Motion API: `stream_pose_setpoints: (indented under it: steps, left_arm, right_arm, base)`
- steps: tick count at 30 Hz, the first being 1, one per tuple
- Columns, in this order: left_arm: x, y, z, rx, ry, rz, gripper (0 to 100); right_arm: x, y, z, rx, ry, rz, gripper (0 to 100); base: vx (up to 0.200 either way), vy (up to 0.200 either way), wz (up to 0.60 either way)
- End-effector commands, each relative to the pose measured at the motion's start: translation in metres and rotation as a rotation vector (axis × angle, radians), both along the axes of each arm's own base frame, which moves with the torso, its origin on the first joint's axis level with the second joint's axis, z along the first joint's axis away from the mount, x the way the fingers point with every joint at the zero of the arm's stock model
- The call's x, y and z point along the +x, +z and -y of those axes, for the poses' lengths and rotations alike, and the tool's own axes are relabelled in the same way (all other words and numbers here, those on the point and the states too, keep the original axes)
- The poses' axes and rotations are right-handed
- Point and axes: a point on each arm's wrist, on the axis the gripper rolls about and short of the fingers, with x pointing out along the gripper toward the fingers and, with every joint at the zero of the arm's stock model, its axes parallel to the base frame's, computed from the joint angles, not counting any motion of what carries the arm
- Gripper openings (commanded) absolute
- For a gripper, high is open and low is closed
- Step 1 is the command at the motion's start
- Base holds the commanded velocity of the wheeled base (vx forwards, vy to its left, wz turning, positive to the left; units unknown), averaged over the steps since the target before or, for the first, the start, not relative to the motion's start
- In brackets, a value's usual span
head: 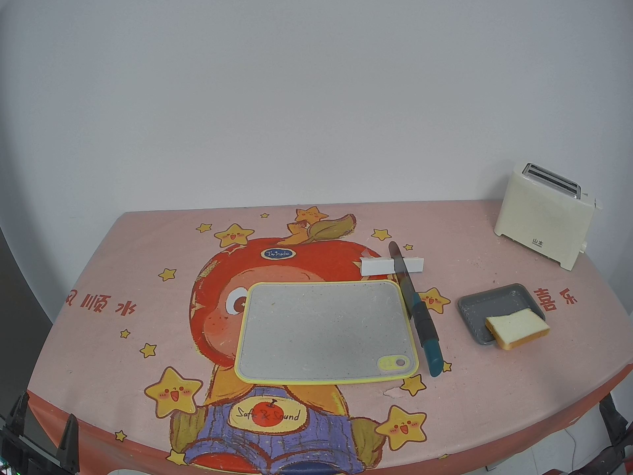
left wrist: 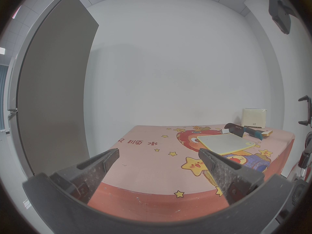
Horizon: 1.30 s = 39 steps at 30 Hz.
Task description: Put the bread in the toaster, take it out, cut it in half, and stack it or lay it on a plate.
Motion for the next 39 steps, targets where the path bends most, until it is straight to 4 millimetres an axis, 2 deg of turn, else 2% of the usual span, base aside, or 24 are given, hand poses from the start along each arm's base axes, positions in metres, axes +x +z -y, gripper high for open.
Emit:
stream_pose_setpoints:
  steps: [1,2,6,9,25,39]
  left_arm:
    - [0.0,-0.005,0.0,0.0,0.001,-0.007,100]
    - [0.0,-0.005,0.0,0.0,0.001,-0.006,100]
    - [0.0,-0.005,0.0,0.0,0.001,-0.007,100]
    - [0.0,-0.005,0.0,0.0,0.001,-0.007,100]
    - [0.0,-0.005,0.0,0.0,0.001,-0.007,100]
    - [0.0,-0.005,0.0,0.0,0.001,-0.006,100]
  right_arm:
    - [0.02,-0.002,-0.001,-0.001,0.027,-0.088,100]
    - [0.021,-0.003,-0.001,-0.002,0.029,-0.089,100]
    - [0.044,-0.012,-0.003,-0.008,0.087,-0.155,100]
    - [0.052,-0.015,-0.004,-0.01,0.107,-0.149,100]
    - [0.06,-0.026,-0.007,-0.011,0.181,-0.144,100]
    - [0.083,-0.036,-0.011,-0.022,0.184,-0.203,100]
  base:
    - [0.0,0.0,0.0]
    - [0.0,0.0,0.0]
    - [0.0,0.0,0.0]
    - [0.0,0.0,0.0]
    - [0.0,0.0,0.0]
    - [0.0,0.0,0.0]
